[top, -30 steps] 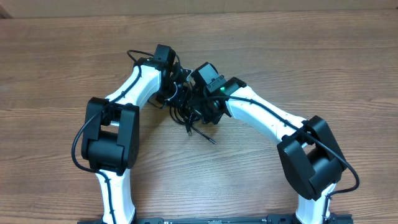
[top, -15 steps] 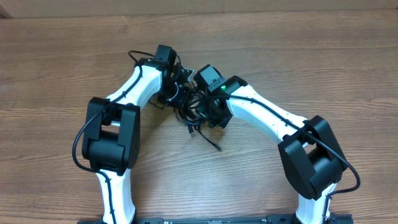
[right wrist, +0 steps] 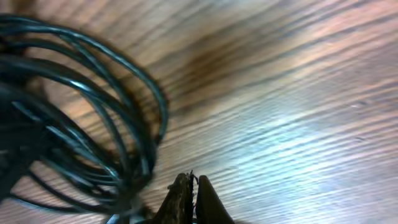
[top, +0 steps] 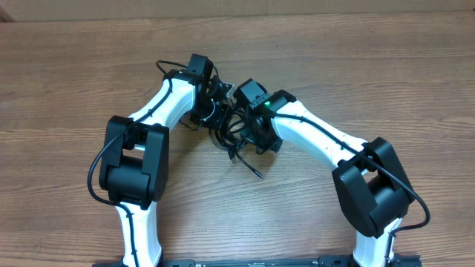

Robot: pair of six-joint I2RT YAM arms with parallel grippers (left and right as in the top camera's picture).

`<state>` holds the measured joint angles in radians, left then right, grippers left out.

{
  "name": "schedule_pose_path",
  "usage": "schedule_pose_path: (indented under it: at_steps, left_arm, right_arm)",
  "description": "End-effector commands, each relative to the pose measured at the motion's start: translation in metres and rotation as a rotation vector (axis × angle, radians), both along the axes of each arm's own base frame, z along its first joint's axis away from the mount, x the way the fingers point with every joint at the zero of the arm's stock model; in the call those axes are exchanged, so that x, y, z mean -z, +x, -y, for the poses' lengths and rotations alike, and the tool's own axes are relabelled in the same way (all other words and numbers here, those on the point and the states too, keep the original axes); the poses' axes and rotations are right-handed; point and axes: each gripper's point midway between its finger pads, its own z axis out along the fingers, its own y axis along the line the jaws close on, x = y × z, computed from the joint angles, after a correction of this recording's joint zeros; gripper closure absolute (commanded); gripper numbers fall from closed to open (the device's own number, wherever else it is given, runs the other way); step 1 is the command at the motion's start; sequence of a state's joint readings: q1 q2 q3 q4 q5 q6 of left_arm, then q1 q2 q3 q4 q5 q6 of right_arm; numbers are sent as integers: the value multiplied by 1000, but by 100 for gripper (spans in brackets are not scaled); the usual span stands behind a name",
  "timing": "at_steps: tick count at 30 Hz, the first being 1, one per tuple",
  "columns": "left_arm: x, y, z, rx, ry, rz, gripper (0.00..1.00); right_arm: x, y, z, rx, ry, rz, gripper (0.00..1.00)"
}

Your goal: Untangle cables

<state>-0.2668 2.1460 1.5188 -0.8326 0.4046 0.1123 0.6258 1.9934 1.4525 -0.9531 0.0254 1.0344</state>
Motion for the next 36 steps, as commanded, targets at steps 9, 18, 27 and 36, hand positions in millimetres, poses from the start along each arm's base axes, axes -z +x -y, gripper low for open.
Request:
schedule_pose_path:
  at_steps: [9, 18, 27, 36]
  left_arm:
    - [14, -4, -1, 22, 12, -21, 96]
    - [14, -4, -1, 22, 12, -21, 96]
    - [14, -4, -1, 21, 11, -21, 96]
    - [14, -4, -1, 21, 12, -21, 96]
  right_arm:
    - [-2, 24, -4, 0, 34, 70, 69]
    - [-17, 30, -27, -20, 212, 30, 57]
    - [-16, 28, -37, -32, 237, 38, 65]
    - [1, 13, -35, 22, 202, 2, 66]
